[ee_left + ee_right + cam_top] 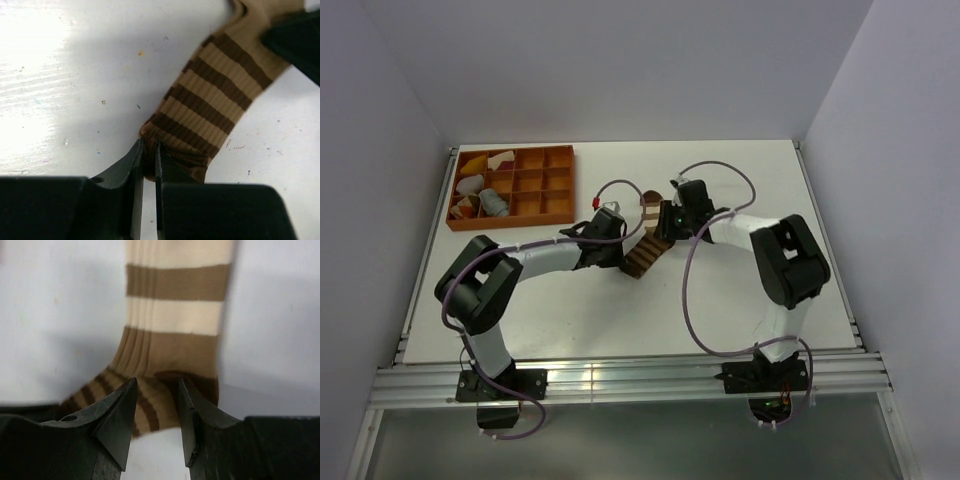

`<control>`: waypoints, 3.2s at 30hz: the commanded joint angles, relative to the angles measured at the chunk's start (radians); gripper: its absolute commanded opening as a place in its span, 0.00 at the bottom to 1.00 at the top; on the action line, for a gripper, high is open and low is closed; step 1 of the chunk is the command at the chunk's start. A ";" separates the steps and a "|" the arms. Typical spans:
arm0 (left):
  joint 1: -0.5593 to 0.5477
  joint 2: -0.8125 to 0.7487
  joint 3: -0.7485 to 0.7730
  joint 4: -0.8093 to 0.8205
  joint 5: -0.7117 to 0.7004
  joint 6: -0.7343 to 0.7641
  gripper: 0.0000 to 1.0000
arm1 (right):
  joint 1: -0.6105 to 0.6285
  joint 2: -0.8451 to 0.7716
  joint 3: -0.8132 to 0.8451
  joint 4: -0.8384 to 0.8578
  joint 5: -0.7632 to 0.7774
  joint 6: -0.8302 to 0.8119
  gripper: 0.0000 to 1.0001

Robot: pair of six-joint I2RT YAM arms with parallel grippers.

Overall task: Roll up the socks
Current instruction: Roll the sock at the center of the board.

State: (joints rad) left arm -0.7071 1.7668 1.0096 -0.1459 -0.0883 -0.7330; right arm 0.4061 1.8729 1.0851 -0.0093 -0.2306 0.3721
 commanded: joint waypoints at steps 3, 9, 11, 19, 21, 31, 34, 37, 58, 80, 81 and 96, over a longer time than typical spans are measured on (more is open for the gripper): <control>-0.022 0.028 0.058 -0.093 -0.040 0.030 0.00 | 0.017 -0.276 -0.206 0.271 -0.058 -0.099 0.47; -0.031 0.059 0.103 -0.130 -0.051 0.040 0.00 | 0.124 -0.403 -0.399 0.393 -0.032 -0.200 0.51; -0.032 0.066 0.112 -0.138 -0.051 0.044 0.00 | 0.177 -0.429 -0.453 0.428 0.057 -0.225 0.51; -0.032 0.097 0.149 -0.178 -0.057 0.053 0.00 | 0.433 -0.429 -0.573 0.600 0.321 -0.321 0.53; -0.031 0.102 0.156 -0.182 -0.056 0.057 0.00 | 0.480 -0.423 -0.580 0.626 0.425 -0.361 0.53; -0.031 0.109 0.176 -0.202 -0.048 0.072 0.00 | 0.611 -0.267 -0.478 0.611 0.559 -0.498 0.52; -0.032 0.111 0.179 -0.201 -0.042 0.076 0.00 | 0.616 -0.230 -0.461 0.612 0.566 -0.506 0.50; -0.031 0.117 0.182 -0.198 -0.031 0.076 0.00 | 0.619 -0.189 -0.438 0.600 0.576 -0.519 0.49; -0.031 0.109 0.185 -0.195 -0.007 0.057 0.00 | 0.591 -0.058 -0.390 0.511 0.545 -0.443 0.00; 0.066 -0.076 0.040 -0.037 -0.070 -0.118 0.58 | 0.229 -0.155 -0.424 0.489 -0.192 -0.018 0.00; 0.067 -0.108 0.026 -0.024 -0.073 -0.123 0.61 | 0.197 -0.147 -0.429 0.508 -0.232 0.007 0.00; 0.072 -0.136 -0.192 0.284 0.068 -0.203 0.57 | 0.025 0.044 -0.502 0.916 -0.536 0.504 0.00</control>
State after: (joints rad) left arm -0.6308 1.6001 0.8261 0.0360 -0.0761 -0.9119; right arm 0.4431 1.8771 0.6033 0.7822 -0.7010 0.7502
